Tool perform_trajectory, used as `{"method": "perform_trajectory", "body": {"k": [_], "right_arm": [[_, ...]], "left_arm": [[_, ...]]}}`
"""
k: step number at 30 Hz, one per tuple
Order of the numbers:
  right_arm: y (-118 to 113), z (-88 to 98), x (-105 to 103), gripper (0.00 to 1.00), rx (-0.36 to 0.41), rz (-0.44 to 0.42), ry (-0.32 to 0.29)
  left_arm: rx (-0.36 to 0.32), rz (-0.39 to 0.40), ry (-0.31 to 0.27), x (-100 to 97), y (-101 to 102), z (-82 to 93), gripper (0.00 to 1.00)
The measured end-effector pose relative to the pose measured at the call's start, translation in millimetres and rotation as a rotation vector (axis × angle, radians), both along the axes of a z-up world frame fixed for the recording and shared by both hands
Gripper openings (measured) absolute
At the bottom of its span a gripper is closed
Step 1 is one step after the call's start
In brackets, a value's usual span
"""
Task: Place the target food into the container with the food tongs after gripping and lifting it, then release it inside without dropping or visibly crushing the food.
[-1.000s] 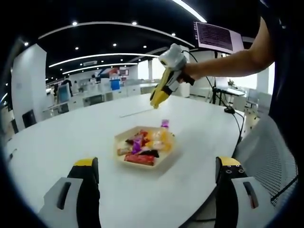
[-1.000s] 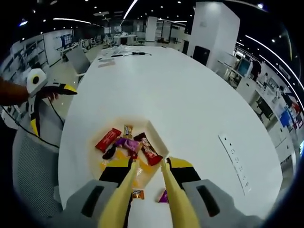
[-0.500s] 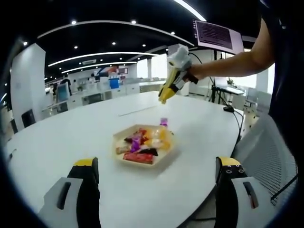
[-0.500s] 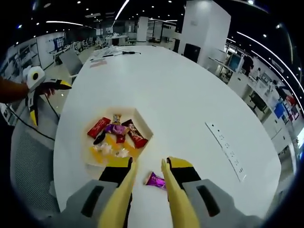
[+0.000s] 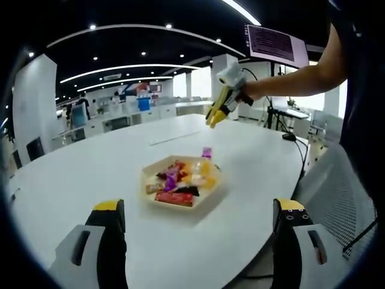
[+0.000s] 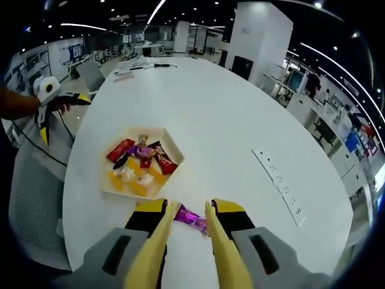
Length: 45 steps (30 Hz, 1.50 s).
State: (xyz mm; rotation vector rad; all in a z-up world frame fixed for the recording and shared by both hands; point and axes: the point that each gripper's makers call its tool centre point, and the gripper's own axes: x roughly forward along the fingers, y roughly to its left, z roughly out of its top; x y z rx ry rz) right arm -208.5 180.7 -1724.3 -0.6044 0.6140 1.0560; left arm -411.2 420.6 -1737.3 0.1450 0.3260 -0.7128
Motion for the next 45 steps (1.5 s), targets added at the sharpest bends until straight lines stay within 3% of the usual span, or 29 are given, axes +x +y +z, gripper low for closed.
{"method": "perform_trajectory", "body": {"k": [14,27,45], "right_arm": [[-16.0,-10.7,6.0,0.28,0.005,0.039,-0.007],[-14.7,-20.9,14.3,0.28,0.016,0.090,-0.001],[-3.8,-60.7,22.8,0.29,-0.006,0.194,0.063]], "left_arm": [[0.005,-0.006,0.008,0.3,-0.5,-2.7,0.99],[0.009,0.010,0.031,1.1,3.1,-7.8,0.99],[0.028,0.022,0.050,2.8,5.4,-13.4,0.99]]}}
